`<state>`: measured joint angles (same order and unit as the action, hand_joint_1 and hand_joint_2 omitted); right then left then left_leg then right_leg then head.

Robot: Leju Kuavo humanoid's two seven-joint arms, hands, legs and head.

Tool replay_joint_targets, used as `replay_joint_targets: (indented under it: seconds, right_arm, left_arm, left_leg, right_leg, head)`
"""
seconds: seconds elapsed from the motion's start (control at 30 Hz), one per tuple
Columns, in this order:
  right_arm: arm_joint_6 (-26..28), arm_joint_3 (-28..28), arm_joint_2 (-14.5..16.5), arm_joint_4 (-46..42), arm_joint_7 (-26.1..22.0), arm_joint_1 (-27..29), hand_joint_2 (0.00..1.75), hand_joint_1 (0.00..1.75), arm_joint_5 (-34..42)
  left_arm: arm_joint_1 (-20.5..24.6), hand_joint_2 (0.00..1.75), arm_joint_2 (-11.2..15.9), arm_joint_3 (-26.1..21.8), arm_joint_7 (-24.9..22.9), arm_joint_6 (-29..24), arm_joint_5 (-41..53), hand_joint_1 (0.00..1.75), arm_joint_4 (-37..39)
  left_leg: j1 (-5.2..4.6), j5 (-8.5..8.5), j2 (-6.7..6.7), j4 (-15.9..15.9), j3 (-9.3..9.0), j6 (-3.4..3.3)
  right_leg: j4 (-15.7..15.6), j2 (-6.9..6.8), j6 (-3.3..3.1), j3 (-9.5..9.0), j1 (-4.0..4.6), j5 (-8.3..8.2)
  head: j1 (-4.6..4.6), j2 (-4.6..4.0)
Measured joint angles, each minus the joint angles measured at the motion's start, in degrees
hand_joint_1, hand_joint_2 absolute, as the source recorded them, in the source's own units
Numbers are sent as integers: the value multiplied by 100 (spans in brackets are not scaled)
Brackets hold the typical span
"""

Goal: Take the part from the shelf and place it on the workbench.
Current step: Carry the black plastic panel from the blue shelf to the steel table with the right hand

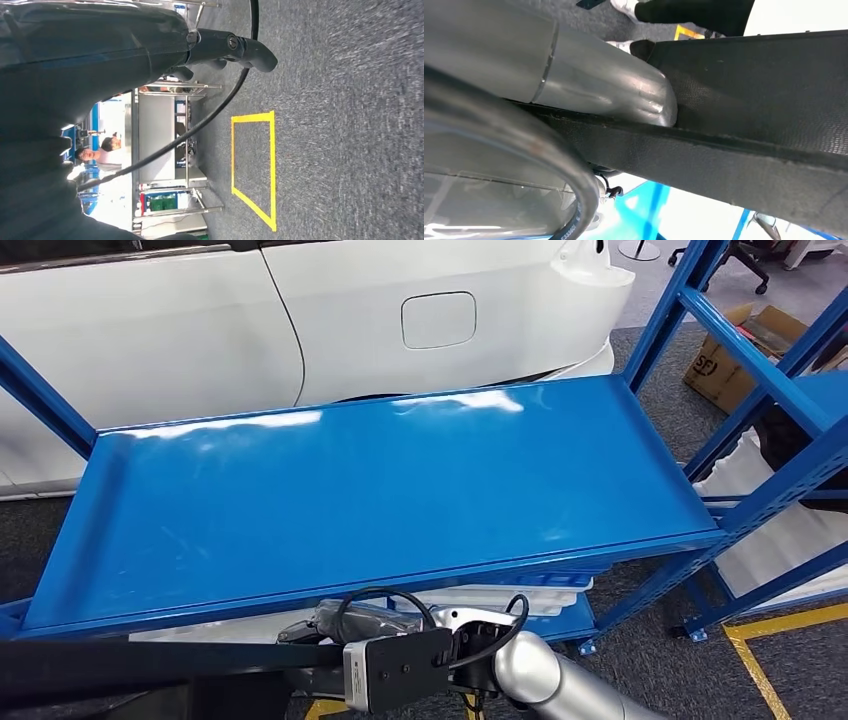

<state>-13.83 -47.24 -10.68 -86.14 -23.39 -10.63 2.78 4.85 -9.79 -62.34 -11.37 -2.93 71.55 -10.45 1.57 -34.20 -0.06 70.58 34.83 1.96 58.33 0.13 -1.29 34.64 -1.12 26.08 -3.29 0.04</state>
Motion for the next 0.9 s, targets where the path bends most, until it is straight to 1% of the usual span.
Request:
replay_joint_targets:
  seconds: [0.03,0.07,0.1,0.13,0.17,0.2,0.23,0.27,0.3,0.33,0.37,0.4,0.43,0.47,0.5,0.53,0.57,0.6,0.63,0.67,0.7,0.73,0.77,0.8,0.83,0.87,0.9]
  right_arm:
    - [-2,-14,16,18,0,-17,0,175,13]
    - [-5,-24,33,32,0,-36,0,175,20]
    - [-8,-36,48,44,0,-56,0,175,27]
    - [-11,-52,60,54,-1,-71,0,175,36]
    - [-14,-74,69,63,-1,-80,0,175,45]
    - [-16,-100,75,74,-1,-85,0,175,56]
    - [-18,-124,79,84,0,-87,0,175,71]
    - [-19,-145,82,93,2,-88,0,175,85]
    - [-19,-161,86,102,3,-89,0,175,96]
    - [-19,-177,91,110,6,-89,0,175,103]
    - [-17,-195,96,121,9,-88,0,175,105]
    - [-16,-214,99,134,12,-87,0,175,105]
    - [-15,-234,102,147,16,-86,0,175,105]
    - [-13,-253,104,158,19,-87,0,175,104]
    - [-12,-268,109,167,23,-92,0,175,104]
    - [-11,-279,117,172,27,-104,0,175,103]
    - [-10,-286,129,174,30,-124,0,175,103]
    - [-8,-290,143,175,33,-148,0,175,103]
    - [-4,-291,158,176,36,-168,0,175,104]
    - [-1,-292,172,179,40,-181,0,175,104]
    - [2,-296,189,182,49,-187,0,175,105]
    - [4,-300,210,187,56,-193,0,175,105]
    - [5,-309,238,193,65,-203,0,175,106]
    - [7,-317,269,199,72,-218,0,175,108]
    - [8,-326,303,208,79,-234,0,175,109]
    - [10,-334,334,217,87,-245,0,175,110]
    - [13,-345,362,232,99,-251,0,175,111]
  left_arm:
    - [5,175,0,-8,0,0,-3,0,0]
    - [13,175,0,-14,0,1,-9,0,0]
    - [20,175,-2,-17,0,4,-15,0,0]
    - [22,175,-7,-20,0,7,-20,0,0]
    - [18,175,-12,-23,0,9,-24,0,0]
    - [12,175,-20,-26,0,11,-28,0,1]
    - [9,175,-27,-29,0,10,-32,0,1]
    - [9,175,-31,-32,0,7,-35,0,2]
    - [12,175,-34,-33,0,4,-37,0,2]
    - [14,175,-34,-33,0,2,-34,0,2]
    - [14,175,-35,-33,0,0,-32,0,2]
    - [12,175,-35,-33,0,0,-31,0,2]
    - [10,175,-38,-33,0,0,-31,0,2]
    - [9,175,-41,-33,0,0,-31,0,2]
    - [8,175,-45,-33,0,0,-31,0,2]
    - [3,175,-51,-33,111,0,-31,0,2]
    - [-4,175,-59,-34,315,0,-30,0,3]
    - [-10,175,-66,-35,610,0,-27,0,3]
    - [-17,175,-72,-35,968,0,-25,0,3]
    - [-19,175,-74,-35,1265,1,-23,0,4]
    - [-21,175,-74,-35,1545,4,-21,0,4]
    - [-26,175,-73,-35,1780,7,-21,0,4]
    - [-33,175,-71,-36,2007,12,-21,0,4]
    - [-41,175,-68,-37,2201,16,-21,0,4]
    - [-46,175,-64,-37,2329,21,-21,0,4]
    - [-50,175,-60,-37,2413,27,-21,0,4]
    - [-52,175,-54,-37,2443,32,-21,0,4]
  left_leg:
    - [2,147,0,-448,-270,-7]
    - [-10,245,-4,-850,-500,-15]
    - [-23,295,-10,-1126,-645,-28]
    - [-42,300,-16,-1262,-703,-43]
    - [-64,312,-20,-1275,-692,-65]
    - [-60,346,-16,-1272,-662,-105]
    - [-59,385,-6,-1275,-632,-148]
    - [-54,432,6,-1282,-593,-200]
    - [-49,484,17,-1291,-542,-247]
    - [-61,531,23,-1289,-481,-278]
    - [-74,580,25,-1285,-411,-302]
    - [-89,628,26,-1280,-342,-313]
    - [-104,674,26,-1274,-273,-318]
    - [-119,717,25,-1265,-210,-320]
    - [-134,755,22,-1257,-156,-319]
    - [-144,787,18,-1247,-112,-315]
    - [-161,818,14,-1234,-73,-303]
    - [-165,853,13,-1226,-40,-282]
    - [-163,889,14,-1220,-10,-255]
    - [-160,928,14,-1219,16,-223]
    - [-156,968,13,-1224,34,-189]
    - [-150,953,9,-1203,58,-160]
    - [-143,862,5,-1128,93,-133]
    - [-134,678,2,-949,156,-107]
    - [-111,414,1,-652,249,-84]
    - [-96,159,1,-305,349,-62]
    - [-75,-41,2,78,445,-36]
  right_leg:
    - [6,3,24,32,-1,-28]
    - [12,4,55,59,3,-58]
    - [14,4,90,77,7,-91]
    - [13,2,129,90,11,-126]
    - [7,0,167,98,13,-165]
    - [4,1,203,104,13,-190]
    - [27,2,233,124,7,-158]
    - [125,3,252,168,3,-41]
    - [332,4,263,248,-1,164]
    - [654,4,267,358,-6,429]
    - [1047,4,268,476,-5,681]
    - [1394,4,270,560,-4,843]
    - [1600,4,267,568,-1,886]
    - [1599,4,257,477,4,812]
    - [1368,4,235,274,17,662]
    - [978,4,195,-9,39,511]
    - [536,3,145,-300,69,428]
    - [165,3,107,-526,100,397]
    - [-73,4,81,-655,127,407]
    - [-174,6,72,-689,148,425]
    - [-203,8,72,-662,145,401]
    - [-222,2,63,-631,123,357]
    - [-242,-6,37,-593,96,306]
    - [-263,-15,7,-546,66,250]
    - [-269,-24,-19,-495,49,198]
    - [-267,-26,-40,-437,47,155]
    - [-263,-27,-40,-370,46,106]
  head:
    - [1,0]
    - [0,0]
    - [-6,0]
    - [-9,0]
    - [-15,0]
    - [-21,0]
    - [-19,0]
    - [-26,-1]
    - [-30,-1]
    - [-32,-1]
    - [-38,-1]
    - [-37,0]
    - [-37,0]
    - [-39,0]
    - [-41,0]
    - [-43,0]
    - [-43,0]
    - [-43,0]
    - [-42,0]
    - [-43,0]
    - [-45,0]
    - [-46,0]
    - [-43,-1]
    - [-34,-1]
    - [-26,-1]
    - [-18,-1]
    - [-14,0]
